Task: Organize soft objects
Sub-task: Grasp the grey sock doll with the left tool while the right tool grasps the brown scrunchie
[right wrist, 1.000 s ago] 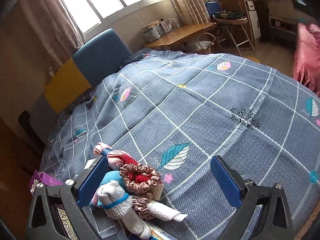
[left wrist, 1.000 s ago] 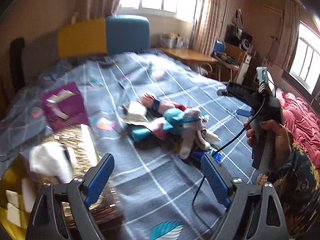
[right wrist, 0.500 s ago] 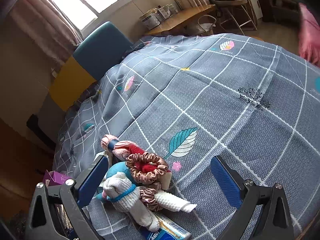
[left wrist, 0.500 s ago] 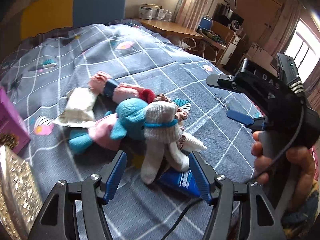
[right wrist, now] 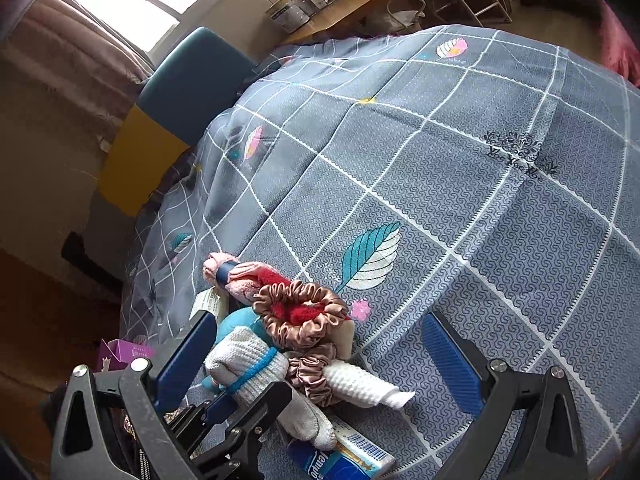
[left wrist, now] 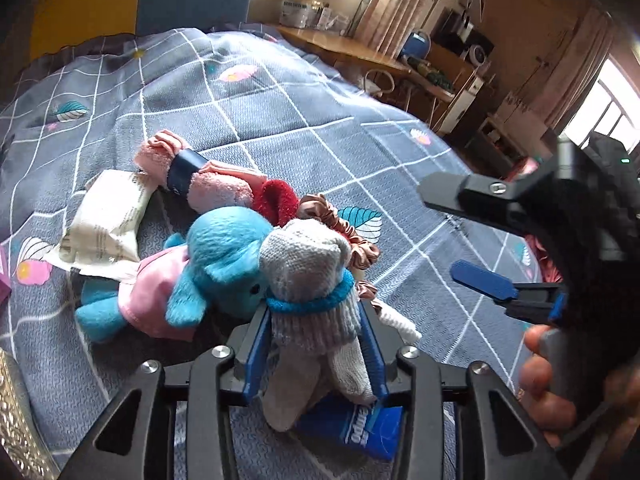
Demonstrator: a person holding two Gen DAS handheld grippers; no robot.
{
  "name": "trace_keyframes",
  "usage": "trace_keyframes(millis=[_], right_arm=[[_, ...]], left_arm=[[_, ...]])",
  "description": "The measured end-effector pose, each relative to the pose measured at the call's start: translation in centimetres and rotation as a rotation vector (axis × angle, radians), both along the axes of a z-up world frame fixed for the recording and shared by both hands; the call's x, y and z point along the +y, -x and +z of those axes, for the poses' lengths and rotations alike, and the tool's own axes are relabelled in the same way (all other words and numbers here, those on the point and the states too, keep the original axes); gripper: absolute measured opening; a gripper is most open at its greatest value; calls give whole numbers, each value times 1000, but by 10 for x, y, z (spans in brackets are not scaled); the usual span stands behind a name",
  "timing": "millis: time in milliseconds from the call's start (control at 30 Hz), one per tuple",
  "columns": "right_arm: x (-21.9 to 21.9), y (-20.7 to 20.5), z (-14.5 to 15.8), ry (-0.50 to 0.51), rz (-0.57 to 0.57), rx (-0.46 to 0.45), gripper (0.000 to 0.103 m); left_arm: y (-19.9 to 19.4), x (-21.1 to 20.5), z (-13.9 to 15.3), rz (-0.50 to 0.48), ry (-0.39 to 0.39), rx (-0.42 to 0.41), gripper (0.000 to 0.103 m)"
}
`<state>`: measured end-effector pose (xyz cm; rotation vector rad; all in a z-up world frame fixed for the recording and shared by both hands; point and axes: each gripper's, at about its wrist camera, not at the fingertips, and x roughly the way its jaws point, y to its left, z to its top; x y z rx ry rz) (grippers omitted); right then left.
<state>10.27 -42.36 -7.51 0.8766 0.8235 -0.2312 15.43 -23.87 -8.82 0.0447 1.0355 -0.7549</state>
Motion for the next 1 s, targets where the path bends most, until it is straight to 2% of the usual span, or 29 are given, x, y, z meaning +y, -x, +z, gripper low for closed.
trace_keyframes(millis=[133, 300, 467, 567, 633, 733, 833, 900, 1000], right_arm=[[2, -2, -2, 11, 7, 21, 103], [13, -12, -6, 84, 61, 89, 103], [39, -45, -5, 279, 207, 167, 103], [50, -72, -15, 359, 309, 219, 103], [53, -85, -23, 396, 352, 244, 103], [50, -91, -31, 400, 368, 250, 101], [51, -92, -31, 396, 388, 240, 84], [52, -92, -33, 386, 404, 246, 57], [54, -91, -30, 391, 405, 230, 39]], left_arm=[[15, 29, 9, 26, 36, -10, 39], [33, 64, 9, 54, 55, 21, 39], [48, 81, -7, 52, 13, 46, 38], [49, 80, -14, 56, -16, 46, 38], [49, 76, -20, 53, -53, 36, 38], [49, 72, -30, 56, -83, 48, 38], [50, 70, -36, 64, -89, 40, 38], [49, 69, -37, 67, -88, 38, 38], [49, 70, -37, 73, -86, 35, 37]])
